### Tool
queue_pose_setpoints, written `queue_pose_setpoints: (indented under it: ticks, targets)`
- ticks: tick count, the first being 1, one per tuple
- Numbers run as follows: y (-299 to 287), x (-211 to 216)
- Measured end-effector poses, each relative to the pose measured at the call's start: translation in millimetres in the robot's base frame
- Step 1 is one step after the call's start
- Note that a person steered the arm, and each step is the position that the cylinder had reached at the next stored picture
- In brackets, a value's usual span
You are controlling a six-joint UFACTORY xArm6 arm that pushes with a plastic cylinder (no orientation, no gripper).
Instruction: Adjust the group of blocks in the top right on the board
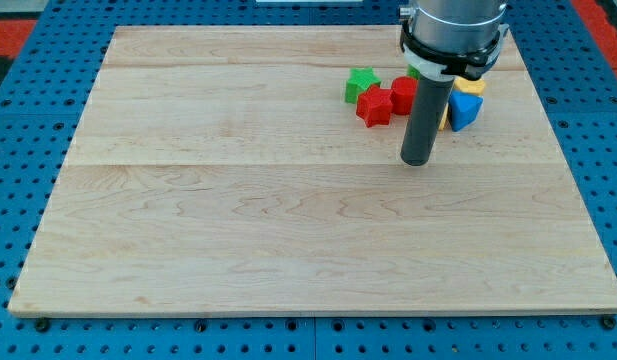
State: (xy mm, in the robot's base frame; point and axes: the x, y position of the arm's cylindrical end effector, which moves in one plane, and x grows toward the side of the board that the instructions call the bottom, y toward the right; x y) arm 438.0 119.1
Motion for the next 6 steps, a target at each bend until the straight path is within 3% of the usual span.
queue_pose_setpoints:
  ticks: [3,4,5,6]
  targets:
    - [-3,11]
    - [62,14]
    - [130,-35]
    - [126,-62]
